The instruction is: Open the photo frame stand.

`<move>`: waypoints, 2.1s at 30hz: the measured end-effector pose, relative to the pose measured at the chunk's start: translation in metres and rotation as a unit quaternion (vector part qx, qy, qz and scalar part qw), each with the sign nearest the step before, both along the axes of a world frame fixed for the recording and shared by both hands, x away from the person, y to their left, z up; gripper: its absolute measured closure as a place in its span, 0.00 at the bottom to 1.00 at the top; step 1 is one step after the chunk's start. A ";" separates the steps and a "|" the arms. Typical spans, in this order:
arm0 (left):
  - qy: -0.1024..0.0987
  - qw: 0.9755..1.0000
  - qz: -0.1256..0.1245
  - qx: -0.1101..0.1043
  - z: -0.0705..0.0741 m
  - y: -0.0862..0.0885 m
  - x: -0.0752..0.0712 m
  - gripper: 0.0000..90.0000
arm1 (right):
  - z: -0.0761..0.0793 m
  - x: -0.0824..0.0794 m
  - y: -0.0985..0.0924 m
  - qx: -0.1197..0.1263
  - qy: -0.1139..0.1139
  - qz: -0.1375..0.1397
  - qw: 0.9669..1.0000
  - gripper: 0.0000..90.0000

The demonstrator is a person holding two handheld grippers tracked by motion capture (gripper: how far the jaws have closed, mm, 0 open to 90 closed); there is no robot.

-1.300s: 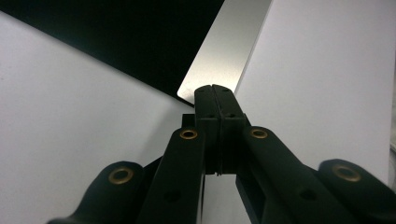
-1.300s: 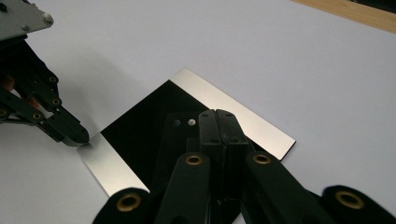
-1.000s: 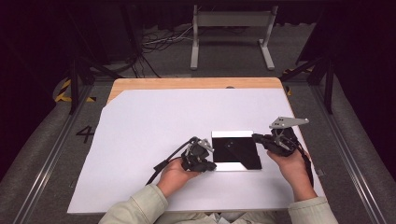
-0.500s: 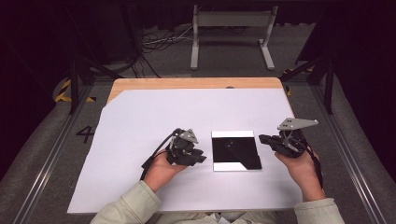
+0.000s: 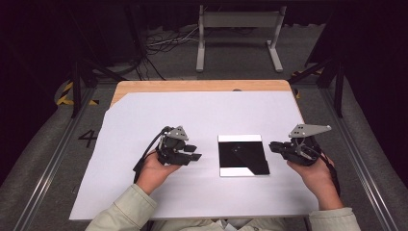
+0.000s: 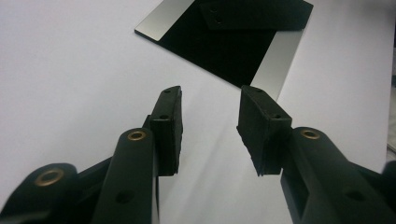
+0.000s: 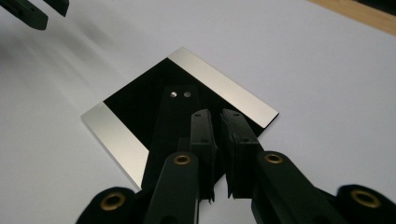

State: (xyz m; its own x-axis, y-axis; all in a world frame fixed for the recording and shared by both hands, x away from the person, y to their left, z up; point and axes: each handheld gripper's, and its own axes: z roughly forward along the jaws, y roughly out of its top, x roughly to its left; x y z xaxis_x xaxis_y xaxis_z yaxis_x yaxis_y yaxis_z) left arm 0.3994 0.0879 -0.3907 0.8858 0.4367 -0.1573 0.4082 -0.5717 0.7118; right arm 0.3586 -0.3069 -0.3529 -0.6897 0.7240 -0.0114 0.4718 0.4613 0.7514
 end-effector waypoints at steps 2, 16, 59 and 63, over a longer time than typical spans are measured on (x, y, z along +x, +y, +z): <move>0.003 1.000 0.005 -0.002 -0.001 0.002 0.003 0.65 | -0.001 -0.001 -0.001 -0.005 0.004 0.000 1.000 0.90; 0.011 1.000 0.018 -0.003 -0.003 0.008 0.008 0.63 | -0.008 -0.002 -0.009 -0.003 0.042 -0.015 0.999 0.81; 0.021 1.000 0.015 0.016 -0.011 0.003 0.010 0.60 | -0.054 -0.009 -0.002 -0.053 0.120 0.003 0.991 0.60; 0.025 0.999 0.017 0.015 -0.011 0.003 0.010 0.60 | -0.057 -0.008 0.001 -0.057 0.130 0.006 0.990 0.60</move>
